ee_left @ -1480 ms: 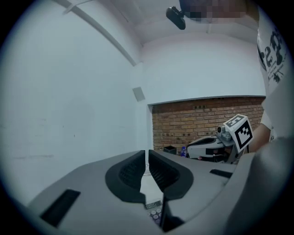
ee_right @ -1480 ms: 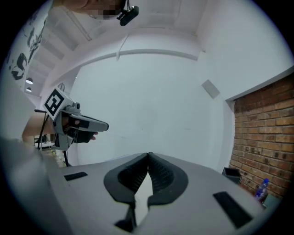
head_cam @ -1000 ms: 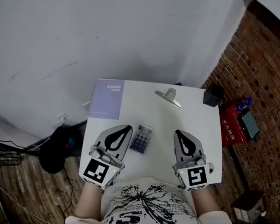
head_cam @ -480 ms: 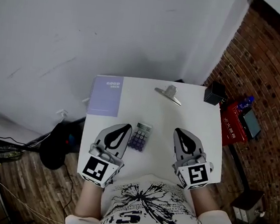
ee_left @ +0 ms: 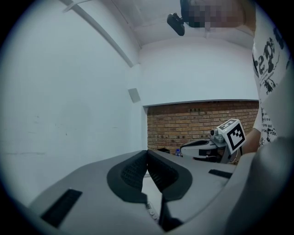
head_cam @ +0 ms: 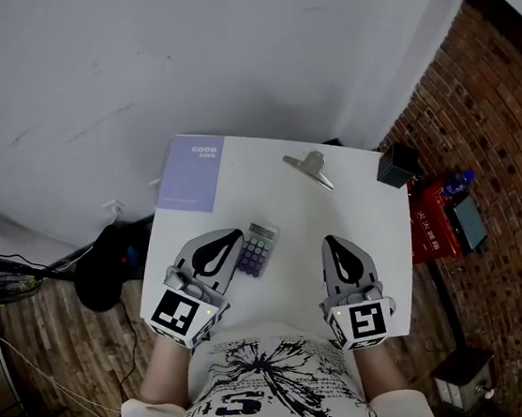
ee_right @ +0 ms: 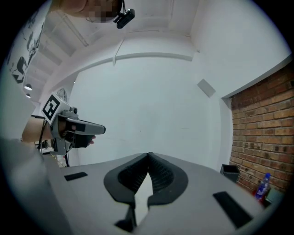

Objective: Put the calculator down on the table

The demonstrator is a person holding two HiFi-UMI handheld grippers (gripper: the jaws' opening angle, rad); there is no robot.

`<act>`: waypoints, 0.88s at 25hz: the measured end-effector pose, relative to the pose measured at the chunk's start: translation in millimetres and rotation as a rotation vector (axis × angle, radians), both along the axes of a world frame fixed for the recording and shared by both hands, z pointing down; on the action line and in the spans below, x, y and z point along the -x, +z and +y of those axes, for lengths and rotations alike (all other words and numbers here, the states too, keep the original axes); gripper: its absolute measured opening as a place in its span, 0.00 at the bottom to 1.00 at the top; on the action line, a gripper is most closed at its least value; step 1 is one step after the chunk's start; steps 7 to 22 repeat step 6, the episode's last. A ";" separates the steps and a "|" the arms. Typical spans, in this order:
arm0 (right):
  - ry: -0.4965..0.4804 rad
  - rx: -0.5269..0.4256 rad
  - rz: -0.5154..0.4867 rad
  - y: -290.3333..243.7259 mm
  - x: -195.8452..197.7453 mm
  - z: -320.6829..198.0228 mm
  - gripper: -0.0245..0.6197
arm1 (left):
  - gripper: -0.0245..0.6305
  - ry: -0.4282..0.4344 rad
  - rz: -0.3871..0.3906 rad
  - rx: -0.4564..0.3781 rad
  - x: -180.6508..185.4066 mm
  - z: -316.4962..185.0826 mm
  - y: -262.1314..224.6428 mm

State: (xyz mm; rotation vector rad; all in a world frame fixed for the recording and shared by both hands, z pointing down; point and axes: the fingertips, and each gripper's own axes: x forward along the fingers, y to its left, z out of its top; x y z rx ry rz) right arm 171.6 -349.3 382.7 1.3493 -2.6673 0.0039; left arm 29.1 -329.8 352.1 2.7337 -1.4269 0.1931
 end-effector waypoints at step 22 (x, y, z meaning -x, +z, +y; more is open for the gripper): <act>0.010 -0.004 -0.024 -2.7 -5.2 -2.5 0.06 | 0.06 0.009 -0.006 0.002 -7.6 0.1 1.7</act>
